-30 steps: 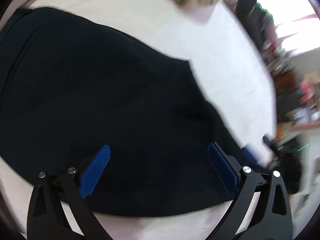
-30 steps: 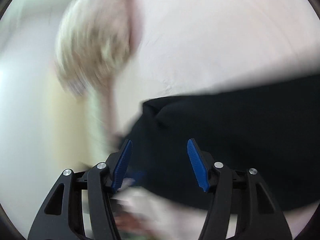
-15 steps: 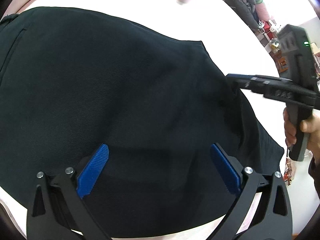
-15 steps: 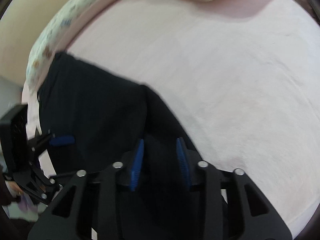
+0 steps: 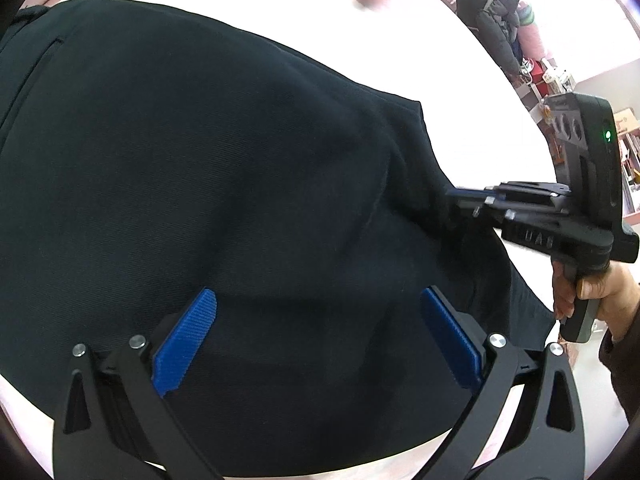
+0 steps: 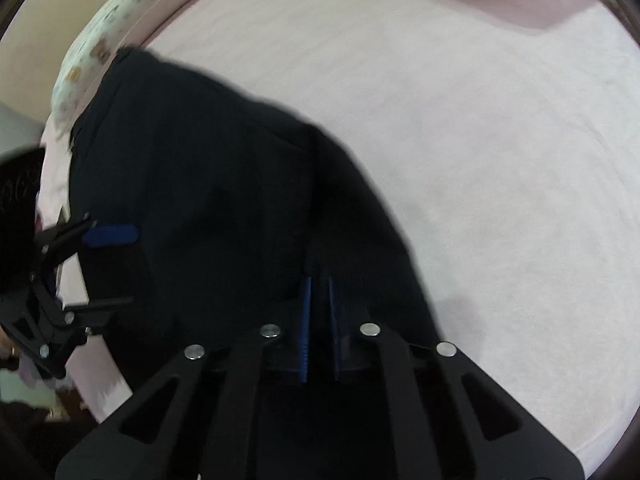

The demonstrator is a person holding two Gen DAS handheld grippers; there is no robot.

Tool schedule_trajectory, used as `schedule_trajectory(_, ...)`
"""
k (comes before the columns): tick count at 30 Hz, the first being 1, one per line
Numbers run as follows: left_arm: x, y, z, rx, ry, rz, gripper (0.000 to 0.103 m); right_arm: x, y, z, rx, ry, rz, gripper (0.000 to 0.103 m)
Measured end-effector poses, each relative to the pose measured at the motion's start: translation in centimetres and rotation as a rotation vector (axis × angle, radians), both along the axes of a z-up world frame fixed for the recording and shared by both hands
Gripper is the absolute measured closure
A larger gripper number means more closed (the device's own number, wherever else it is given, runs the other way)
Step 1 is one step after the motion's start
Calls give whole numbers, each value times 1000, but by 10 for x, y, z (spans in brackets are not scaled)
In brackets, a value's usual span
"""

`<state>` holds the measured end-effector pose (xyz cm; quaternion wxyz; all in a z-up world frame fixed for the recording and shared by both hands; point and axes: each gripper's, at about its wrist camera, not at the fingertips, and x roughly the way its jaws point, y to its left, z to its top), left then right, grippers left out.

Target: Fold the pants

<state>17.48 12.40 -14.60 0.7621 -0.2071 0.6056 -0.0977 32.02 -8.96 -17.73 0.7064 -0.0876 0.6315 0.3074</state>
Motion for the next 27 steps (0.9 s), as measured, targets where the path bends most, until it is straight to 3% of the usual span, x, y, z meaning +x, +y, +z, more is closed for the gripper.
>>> schedule_trajectory(3,-4,7,-1,-15,1,33,2,20,-20,4,89,26,-179,96)
schedule_trajectory(9,-5,7,-2,-7,-6,75,2,9,-12,-22,55,24,-261,96)
schedule_trajectory(11,-5,5,-2,7,-5,68,2,7,-19,-12,124,28,-297,95)
schedule_trajectory(13,-2,4,-1,-1,2,63,2,-1,-45,7,234,12,-372,83)
schedule_trajectory(14,-1,5,-1,-9,6,64,2,-8,-57,17,274,-7,-406,83)
schedule_trajectory(16,-2,10,2,-53,28,86,2,-25,-87,29,365,-24,-469,83)
schedule_trajectory(20,-15,8,9,-186,18,106,2,-53,-105,21,457,75,-462,83)
schedule_trajectory(21,-19,1,11,-180,10,77,2,-54,-110,16,433,94,-446,83)
schedule_trajectory(23,-22,-13,4,-73,29,24,2,-56,-111,-16,187,90,-471,84)
schedule_trajectory(24,-22,-16,-1,-54,42,19,2,-55,-123,-26,174,108,-514,103)
schedule_trajectory(25,-21,-17,-6,-45,38,24,2,-53,-142,-36,288,170,-616,103)
schedule_trajectory(27,-19,-20,-5,-24,44,51,2,-60,-159,-37,381,231,-734,103)
